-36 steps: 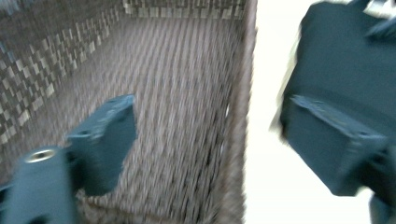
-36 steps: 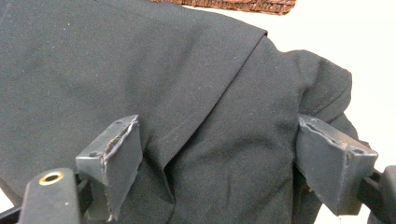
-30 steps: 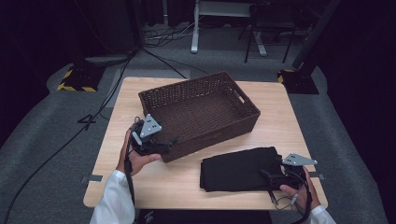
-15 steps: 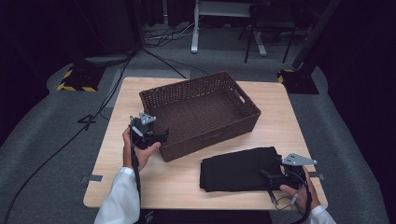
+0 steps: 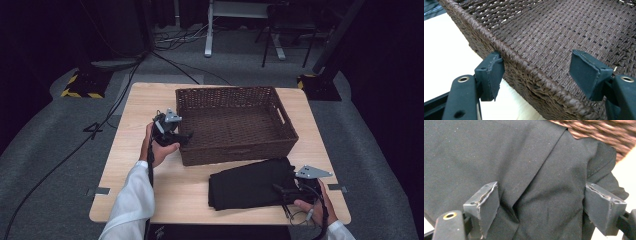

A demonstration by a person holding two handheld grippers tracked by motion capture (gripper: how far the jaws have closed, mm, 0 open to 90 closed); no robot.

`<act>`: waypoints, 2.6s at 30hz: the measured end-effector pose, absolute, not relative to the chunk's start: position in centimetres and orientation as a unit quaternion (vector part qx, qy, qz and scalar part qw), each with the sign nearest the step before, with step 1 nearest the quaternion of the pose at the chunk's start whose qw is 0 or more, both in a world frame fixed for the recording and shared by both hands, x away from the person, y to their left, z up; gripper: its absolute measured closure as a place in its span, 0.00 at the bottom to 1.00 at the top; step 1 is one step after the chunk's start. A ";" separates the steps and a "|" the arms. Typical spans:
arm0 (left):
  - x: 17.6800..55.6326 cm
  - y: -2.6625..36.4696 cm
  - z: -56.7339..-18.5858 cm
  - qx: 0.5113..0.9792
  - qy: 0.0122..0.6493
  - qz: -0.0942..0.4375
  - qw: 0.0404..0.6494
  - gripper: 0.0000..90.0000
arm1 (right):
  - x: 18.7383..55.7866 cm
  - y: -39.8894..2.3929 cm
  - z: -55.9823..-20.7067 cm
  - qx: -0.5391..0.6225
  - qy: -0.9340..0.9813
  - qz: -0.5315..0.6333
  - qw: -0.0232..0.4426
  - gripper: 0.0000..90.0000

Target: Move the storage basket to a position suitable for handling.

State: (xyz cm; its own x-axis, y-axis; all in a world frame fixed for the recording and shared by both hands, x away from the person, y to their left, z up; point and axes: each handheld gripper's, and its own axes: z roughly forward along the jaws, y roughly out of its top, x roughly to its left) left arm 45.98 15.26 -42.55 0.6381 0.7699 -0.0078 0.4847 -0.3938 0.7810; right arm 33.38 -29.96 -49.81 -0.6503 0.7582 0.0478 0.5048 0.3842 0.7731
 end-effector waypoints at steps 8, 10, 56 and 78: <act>47.0 13.2 -42.1 0.814 0.370 0.213 0.394 0.30 | 33.2 -28.7 -49.7 0.386 0.819 0.391 0.166 0.19; 46.6 13.7 -41.5 0.807 0.374 0.213 0.404 0.25 | 33.1 -28.7 -49.6 0.385 0.820 0.389 0.169 0.19; 34.4 6.5 -50.5 0.896 0.248 0.054 0.365 0.00 | 36.2 -28.6 -50.0 0.348 0.858 0.365 0.101 0.12; 37.8 9.9 -48.8 0.898 0.268 0.112 0.330 0.24 | 34.4 -26.9 -49.9 0.364 0.843 0.380 0.112 0.25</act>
State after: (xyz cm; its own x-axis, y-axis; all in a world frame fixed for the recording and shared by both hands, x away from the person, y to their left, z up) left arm 37.77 9.88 -48.78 0.8313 0.5554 0.0243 0.4074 -0.6384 0.6531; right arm 34.44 -26.93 -49.89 -0.7092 0.6996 0.0874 0.5291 0.4461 0.7218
